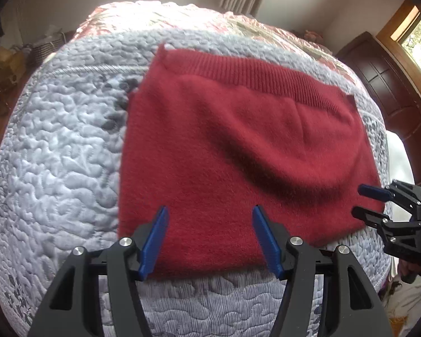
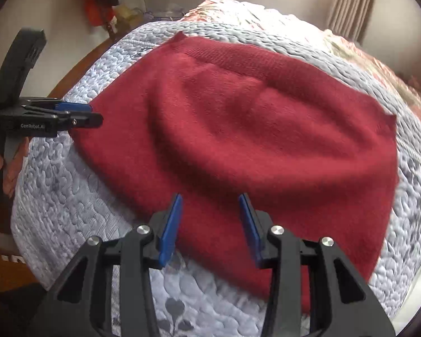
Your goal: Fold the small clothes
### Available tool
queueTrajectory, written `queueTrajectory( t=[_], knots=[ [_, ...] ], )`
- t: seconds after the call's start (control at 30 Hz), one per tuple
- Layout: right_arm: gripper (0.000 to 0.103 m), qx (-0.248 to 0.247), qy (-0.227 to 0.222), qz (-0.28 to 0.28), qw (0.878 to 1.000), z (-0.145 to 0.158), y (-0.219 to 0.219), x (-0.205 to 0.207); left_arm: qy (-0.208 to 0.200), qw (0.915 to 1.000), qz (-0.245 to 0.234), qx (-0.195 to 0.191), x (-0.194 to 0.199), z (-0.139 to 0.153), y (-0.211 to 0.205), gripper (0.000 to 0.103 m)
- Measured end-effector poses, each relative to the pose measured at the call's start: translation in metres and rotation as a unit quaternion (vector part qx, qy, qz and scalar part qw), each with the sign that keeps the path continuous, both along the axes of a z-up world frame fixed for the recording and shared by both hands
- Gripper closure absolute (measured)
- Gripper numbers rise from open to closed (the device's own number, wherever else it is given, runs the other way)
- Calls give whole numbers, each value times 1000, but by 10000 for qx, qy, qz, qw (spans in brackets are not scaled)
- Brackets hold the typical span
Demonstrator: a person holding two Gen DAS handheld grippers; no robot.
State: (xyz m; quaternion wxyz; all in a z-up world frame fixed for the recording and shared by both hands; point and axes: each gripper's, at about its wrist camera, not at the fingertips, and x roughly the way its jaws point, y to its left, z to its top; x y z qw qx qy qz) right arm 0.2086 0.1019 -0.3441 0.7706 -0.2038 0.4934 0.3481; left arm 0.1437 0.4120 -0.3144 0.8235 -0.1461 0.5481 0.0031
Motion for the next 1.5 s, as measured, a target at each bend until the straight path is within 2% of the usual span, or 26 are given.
queueTrajectory(
  t=[0.07, 0.1, 0.13, 0.2, 0.3, 0.33, 0.4, 0.5, 0.53, 0.6, 0.67, 0.77, 0.83, 0.9, 0.97, 1.03, 1.1, 1.17, 1.23, 1.3, 1.37, 1.43, 1.5],
  knots=[
    [62, -203, 182, -28, 9996, -29, 14, -4, 460, 9988, -119, 133, -1, -28, -2, 41],
    [61, -366, 386, -19, 9986, -46, 23, -7, 548, 9983, -175, 124, -4, -39, -2, 41],
    [60, -426, 385, -1, 9983, -56, 22, -14, 558, 9981, -245, 132, -9, -47, -3, 41],
    [60, -478, 125, 141, 9987, -59, 19, -29, 473, 9975, -429, 295, -15, -50, -9, 40],
    [60, -274, 309, 18, 9991, -41, 3, -32, 430, 9977, -452, 253, -14, -43, -12, 39],
    [60, -133, 323, -97, 9993, -31, -7, -29, 426, 9981, -402, 188, -13, -40, -11, 39],
    [59, 88, 53, -568, 9983, -5, -36, -21, 361, 9988, -327, 81, -11, -30, -8, 37],
    [58, 202, -146, -1713, 9849, 9, -92, 5, 110, 9998, -186, 0, -9, -8, -3, 31],
    [56, 163, -83, -1958, 9805, 4, -109, 11, 36, 9999, -145, -45, -8, -3, -2, 29],
    [60, -216, 175, -2138, 9765, -23, -141, 22, -50, 9998, -187, -71, -1, 2, -4, 28],
    [62, -98, 286, -2284, 9731, -41, -164, 21, 1, 9994, -335, 2, 15, 3, -12, 28],
    [63, -187, 210, -2125, 9768, -25, -157, 20, -83, 9989, -469, 15, 43, 4, -19, 28],
    [62, 149, 81, -2196, 9754, -4, -153, 22, -191, 9985, -499, 73, 53, 8, -26, 28],
    [57, 360, -78, -2201, 9748, 13, -149, 34, -179, 9988, -443, 83, 61, 4, -33, 28],
    [56, 321, -98, -2085, 9774, 11, -141, 46, -65, 9990, -358, 252, 73, -4, -42, 27],
    [56, 133, -7, -2133, 9769, -6, -132, 60, 163, 9980, -266, 555, 77, -18, -52, 27],
    [55, 3, 144, -2247, 9743, -26, -144, 63, 482, 9955, -184, 791, 81, -37, -55, 25],
    [52, -266, -143, -2042, 9785, -29, -143, 57, 489, 9941, -206, 951, 81, -44, -58, 22],
    [51, -327, -100, -2073, 9777, -21, -147, 59, 515, 9925, -321, 1061, 81, -42, -62, 22],
    [49, -291, -181, -2095, 9772, -2, -155, 45, 457, 9955, -364, 746, 81, -28, -56, 22],
    [44, -264, -294, -1908, 9808, 17, -149, 30, 147, 9986, -281, 418, 77, -3, -39, 22],
    [41, -306, -411, -1532, 9869, 30, -125, 10, -11, 9997, -117, 235, 76, 19, -15, 17],
    [38, -387, -503, -1018, 9928, 33, -86, -22, 78, 9997, 180, -166, 81, 30, 21, 15]
  ],
)
